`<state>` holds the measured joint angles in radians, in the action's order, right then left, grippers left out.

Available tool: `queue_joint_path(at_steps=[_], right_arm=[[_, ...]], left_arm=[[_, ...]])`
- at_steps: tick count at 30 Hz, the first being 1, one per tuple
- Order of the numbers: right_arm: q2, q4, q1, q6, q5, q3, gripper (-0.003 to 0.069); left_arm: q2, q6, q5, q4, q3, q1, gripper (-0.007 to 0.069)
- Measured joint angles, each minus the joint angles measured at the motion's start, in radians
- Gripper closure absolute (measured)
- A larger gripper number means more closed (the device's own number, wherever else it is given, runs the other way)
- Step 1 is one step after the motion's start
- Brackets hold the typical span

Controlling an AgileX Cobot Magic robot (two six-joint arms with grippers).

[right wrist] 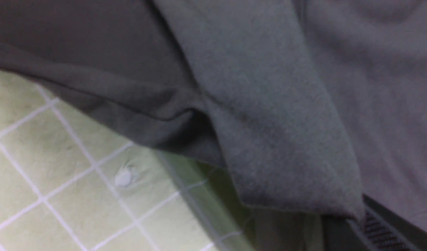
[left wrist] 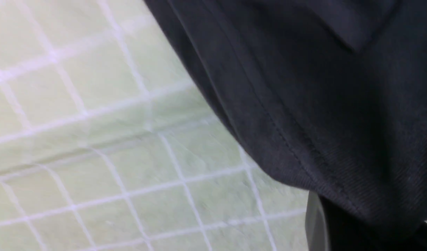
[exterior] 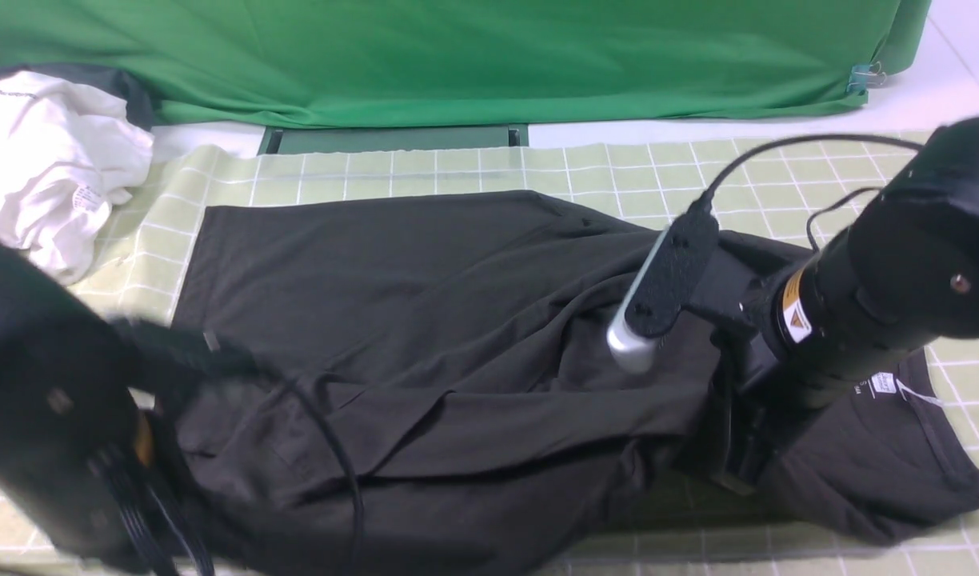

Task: Fold a long-sleeved shirt over a green coffee tablecloth.
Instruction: 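Fold the black garment in half by bringing its near edge over to the far edge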

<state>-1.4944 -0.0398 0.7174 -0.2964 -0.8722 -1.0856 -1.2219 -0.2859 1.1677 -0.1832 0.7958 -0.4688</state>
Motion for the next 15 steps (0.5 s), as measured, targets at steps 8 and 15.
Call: queue_joint_path(at_steps=[8,15], right_arm=[[-0.008,-0.005,-0.032,-0.034,0.072,-0.099,0.0631],[-0.137,-0.012,-0.100,-0.120,0.129,-0.202,0.0631]], left_arm=[[-0.061,0.031,-0.119,0.028,0.210,0.242,0.0608],[-0.256,0.125,-0.236,0.126,0.408,0.401,0.0608]])
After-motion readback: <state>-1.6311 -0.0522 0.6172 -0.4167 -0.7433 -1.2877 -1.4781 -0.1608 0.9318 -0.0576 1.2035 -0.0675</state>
